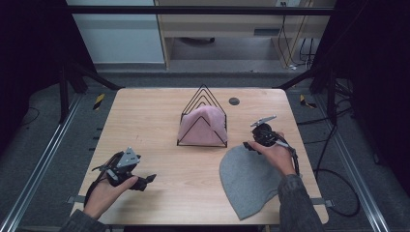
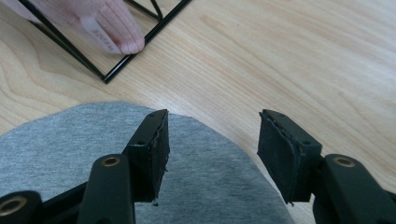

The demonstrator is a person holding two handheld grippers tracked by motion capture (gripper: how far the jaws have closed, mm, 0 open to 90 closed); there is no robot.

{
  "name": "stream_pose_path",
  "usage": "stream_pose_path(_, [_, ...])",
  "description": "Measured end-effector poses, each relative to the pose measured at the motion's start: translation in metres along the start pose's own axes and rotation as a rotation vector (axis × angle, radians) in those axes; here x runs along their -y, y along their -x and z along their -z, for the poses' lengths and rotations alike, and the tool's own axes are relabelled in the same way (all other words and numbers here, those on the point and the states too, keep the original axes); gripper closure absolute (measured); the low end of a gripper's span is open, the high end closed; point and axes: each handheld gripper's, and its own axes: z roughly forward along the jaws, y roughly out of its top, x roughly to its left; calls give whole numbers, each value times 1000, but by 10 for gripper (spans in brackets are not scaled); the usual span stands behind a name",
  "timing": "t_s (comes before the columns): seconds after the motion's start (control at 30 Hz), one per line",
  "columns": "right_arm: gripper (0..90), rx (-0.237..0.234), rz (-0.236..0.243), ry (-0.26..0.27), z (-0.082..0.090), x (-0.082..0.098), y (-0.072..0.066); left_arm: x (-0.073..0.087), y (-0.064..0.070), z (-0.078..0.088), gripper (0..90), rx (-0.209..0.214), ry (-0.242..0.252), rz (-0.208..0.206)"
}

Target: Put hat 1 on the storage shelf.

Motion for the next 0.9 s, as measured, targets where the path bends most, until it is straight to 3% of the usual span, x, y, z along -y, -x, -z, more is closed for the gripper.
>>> stream_pose_path(0.33, [392, -9, 16, -47, -11, 3, 0, 17, -17, 4, 93, -33, -30, 71])
stream_pose_path(0.5, [407, -19, 19, -64, -16, 4, 0, 20, -20, 3, 93, -37, -37, 83])
stream_pose_path(0.77, [617, -31, 37, -61, -13, 5, -5, 20, -22, 3, 97, -44, -40, 86])
stream_pose_path(0.9, [793, -53, 64, -68, -11, 6, -7, 21, -23, 2, 99, -48, -47, 87])
